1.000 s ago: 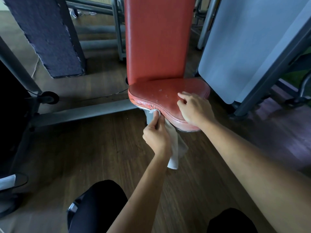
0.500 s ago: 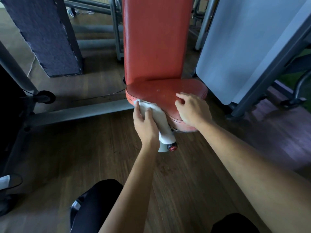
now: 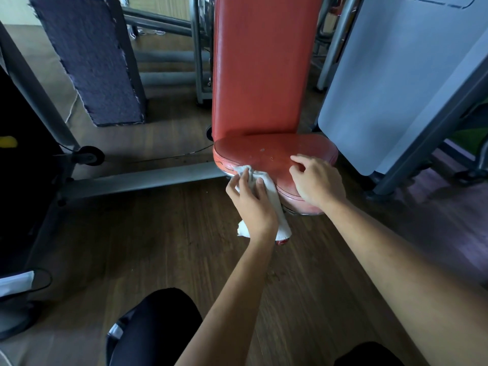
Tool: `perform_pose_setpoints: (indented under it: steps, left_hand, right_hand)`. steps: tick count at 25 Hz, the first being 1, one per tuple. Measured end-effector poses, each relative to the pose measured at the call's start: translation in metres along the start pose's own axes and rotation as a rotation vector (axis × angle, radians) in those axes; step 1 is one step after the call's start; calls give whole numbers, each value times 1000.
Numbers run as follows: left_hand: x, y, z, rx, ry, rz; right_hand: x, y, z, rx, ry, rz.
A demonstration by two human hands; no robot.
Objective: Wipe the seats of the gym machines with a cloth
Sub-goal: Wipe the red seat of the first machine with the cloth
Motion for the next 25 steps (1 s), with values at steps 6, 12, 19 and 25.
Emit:
perform_pose_setpoints:
  steps: [6, 12, 19, 25]
  left_hand:
    - [-9, 5, 9, 355, 26, 43]
    - [-6, -2, 5, 61, -26, 29]
    - [6, 2, -7, 33, 55, 25]
    - [-5, -3, -8, 118, 50, 20]
  right_hand:
    - [1, 2, -2, 4, 11, -7]
    - [2, 2, -3, 10, 20, -6]
    - [3, 2, -4, 7, 24, -12]
    - [3, 3, -4, 3, 30, -1]
Point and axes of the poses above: each hand's wrist, its own x-axis towards the middle knuckle, its own y-axis out of the palm, z = x × y, the point moved 6 cm from there along x, towards the middle knuckle, and after that the axes turned 6 degrees about y, right-handed, at the moved point
